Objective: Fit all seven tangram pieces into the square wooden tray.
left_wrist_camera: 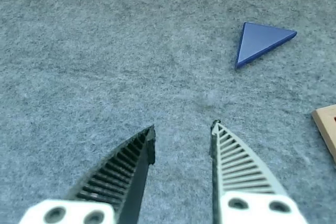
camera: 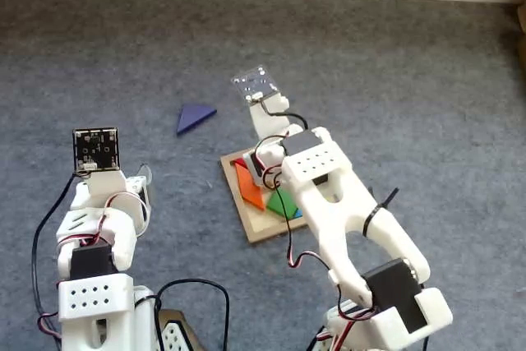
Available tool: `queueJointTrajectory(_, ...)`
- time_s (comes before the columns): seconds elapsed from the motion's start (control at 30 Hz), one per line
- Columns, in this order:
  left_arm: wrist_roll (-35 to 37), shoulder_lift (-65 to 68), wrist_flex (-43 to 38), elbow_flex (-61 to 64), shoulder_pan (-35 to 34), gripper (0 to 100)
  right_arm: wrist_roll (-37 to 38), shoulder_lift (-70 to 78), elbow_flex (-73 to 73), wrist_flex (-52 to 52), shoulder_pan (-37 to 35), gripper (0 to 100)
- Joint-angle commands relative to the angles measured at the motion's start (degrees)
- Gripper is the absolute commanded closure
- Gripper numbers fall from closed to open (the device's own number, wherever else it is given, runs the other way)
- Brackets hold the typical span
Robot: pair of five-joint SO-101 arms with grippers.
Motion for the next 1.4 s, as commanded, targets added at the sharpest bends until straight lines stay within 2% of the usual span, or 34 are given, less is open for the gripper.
queueJointTrajectory(0.0,-0.5,-0.8,-1.1,-0.3,-0.5,81,0.8,-3.6,-2.1,-0.7,0.6,99.4)
queueJointTrajectory(0.1,-0.5,-0.8,-1.1,-0.3,-0.5,81,0.2,-5.6,-2.1,-0.4,0.2,99.4)
queueJointTrajectory(0.27,-0.5,-0.8,-1.1,-0.3,-0.5,81,-4.0,-8.6,-1.7,-0.3,-4.3,99.4)
queueJointTrajectory(0.57,-0.5,-0.8,-1.1,-0.3,-0.4,81,-4.0,-8.4,3.7,-0.8,-4.4,99.2)
queueJointTrajectory(0.83,-0.5,-0.8,-1.1,-0.2,-0.3,81,-3.6,-8.4,13.1,-15.8,3.6,99.2)
queueJointTrajectory(1.07,-0.6,-0.8,-1.1,-0.2,-0.3,81,-3.6,-3.8,13.3,-16.1,8.3,99.2)
queueJointTrajectory(1.37,-0.6,-0.8,-1.1,-0.2,-0.3,81,-4.0,-7.7,11.7,-15.9,8.0,99.2)
